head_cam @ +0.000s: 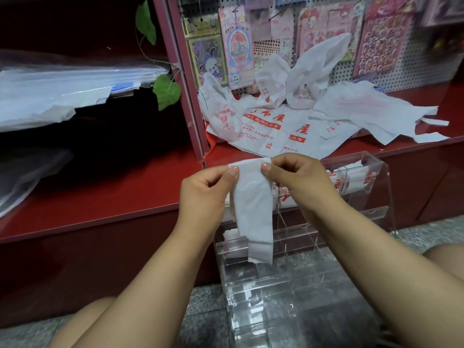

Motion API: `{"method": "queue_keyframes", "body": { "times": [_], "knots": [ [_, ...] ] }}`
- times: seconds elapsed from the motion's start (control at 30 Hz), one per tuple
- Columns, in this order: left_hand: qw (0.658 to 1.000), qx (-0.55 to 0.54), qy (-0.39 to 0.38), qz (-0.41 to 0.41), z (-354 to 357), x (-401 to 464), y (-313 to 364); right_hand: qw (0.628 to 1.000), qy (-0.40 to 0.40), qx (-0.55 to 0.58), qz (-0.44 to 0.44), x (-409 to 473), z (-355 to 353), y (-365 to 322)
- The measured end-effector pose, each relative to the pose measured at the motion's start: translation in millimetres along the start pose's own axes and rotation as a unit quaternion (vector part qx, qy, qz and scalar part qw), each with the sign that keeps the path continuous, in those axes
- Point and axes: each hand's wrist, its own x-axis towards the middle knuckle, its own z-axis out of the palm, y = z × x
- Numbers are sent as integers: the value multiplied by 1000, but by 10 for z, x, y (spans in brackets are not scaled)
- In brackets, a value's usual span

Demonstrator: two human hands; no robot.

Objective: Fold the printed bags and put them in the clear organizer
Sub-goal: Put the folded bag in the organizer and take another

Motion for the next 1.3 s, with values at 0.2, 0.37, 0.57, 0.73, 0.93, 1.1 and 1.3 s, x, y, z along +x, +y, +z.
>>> {"method": "queue_keyframes", "body": {
  "times": [0.2,0.37,0.57,0.73,0.93,1.1,1.3],
  "knots": [
    [993,-64,-30,-99,41,14,-9,997,-47,-29,47,-1,-23,126],
    [985,-94,-64,-128,51,7,-51,997,-25,1,76,13,-26,198],
    [980,-107,-89,-139,77,-16,-103,995,10,55,86,12,33,224],
    [980,-122,-86,-133,111,-35,-123,993,31,81,84,-14,82,255],
    [985,-90,-53,-135,211,-95,-215,987,97,103,81,-40,167,334],
    [981,58,-93,-157,280,-186,-335,978,150,120,79,-23,139,332],
    [979,114,-46,-163,232,-153,-313,985,116,105,78,41,95,373]
  ]
}}
